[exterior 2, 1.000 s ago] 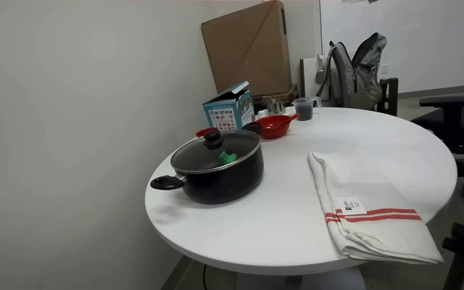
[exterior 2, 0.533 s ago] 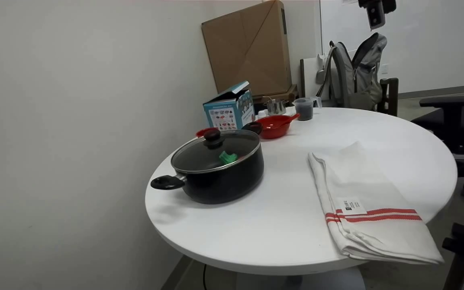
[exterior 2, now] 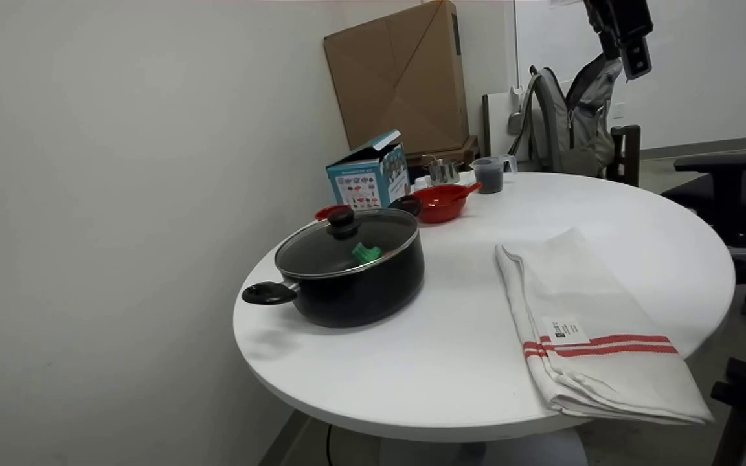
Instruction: Use the white and red towel to wipe the table top
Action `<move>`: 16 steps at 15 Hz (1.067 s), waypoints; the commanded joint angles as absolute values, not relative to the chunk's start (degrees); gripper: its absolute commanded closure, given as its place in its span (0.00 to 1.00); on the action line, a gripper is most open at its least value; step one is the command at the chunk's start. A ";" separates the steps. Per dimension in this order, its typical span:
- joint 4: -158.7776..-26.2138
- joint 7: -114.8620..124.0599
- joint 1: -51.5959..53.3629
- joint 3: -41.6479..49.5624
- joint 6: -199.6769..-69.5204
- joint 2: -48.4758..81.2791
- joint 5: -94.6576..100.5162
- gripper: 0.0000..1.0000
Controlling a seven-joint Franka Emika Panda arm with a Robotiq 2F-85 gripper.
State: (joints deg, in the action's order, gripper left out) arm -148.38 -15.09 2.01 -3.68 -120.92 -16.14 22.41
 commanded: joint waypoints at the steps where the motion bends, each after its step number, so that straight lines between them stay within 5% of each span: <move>1: -148.29 -23.32 2.78 -2.38 -124.92 -14.55 26.68 0.00; 16: -146.27 -31.42 0.59 1.15 -151.44 2.50 20.43 0.00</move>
